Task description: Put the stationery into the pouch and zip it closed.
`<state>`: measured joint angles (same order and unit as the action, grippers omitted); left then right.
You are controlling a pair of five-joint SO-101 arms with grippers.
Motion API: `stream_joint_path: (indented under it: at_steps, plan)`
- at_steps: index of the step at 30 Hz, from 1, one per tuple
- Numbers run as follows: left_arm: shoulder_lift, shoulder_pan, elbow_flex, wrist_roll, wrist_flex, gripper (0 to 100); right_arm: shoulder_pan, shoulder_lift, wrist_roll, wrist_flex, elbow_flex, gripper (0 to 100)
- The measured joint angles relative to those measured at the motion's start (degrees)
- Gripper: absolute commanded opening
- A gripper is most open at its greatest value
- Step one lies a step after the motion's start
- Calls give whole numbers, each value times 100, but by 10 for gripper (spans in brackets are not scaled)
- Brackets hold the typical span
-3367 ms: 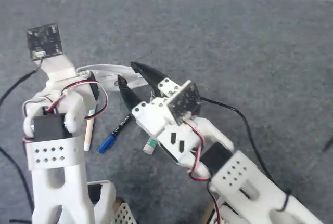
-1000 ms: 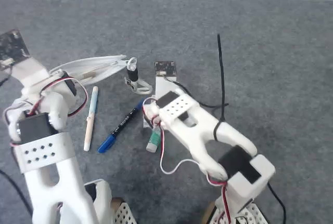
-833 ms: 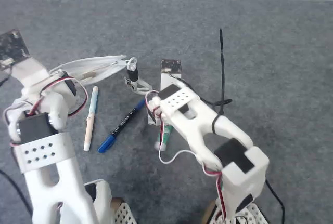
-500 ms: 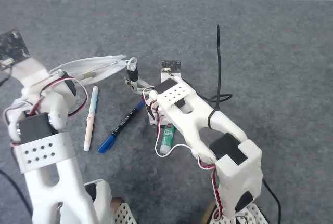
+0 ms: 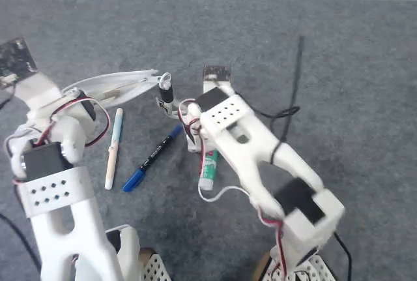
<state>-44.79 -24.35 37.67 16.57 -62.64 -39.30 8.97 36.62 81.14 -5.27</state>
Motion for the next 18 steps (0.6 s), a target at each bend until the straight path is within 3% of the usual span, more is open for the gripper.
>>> stream_joint_path:
  at_steps: [8, 18]
  plan:
    - [0, 0, 0, 0, 0, 12, 0, -1653, 0, 703, 0, 6]
    - [0, 0, 0, 0, 0, 12, -149, -3358, 0, 325, -677, 6]
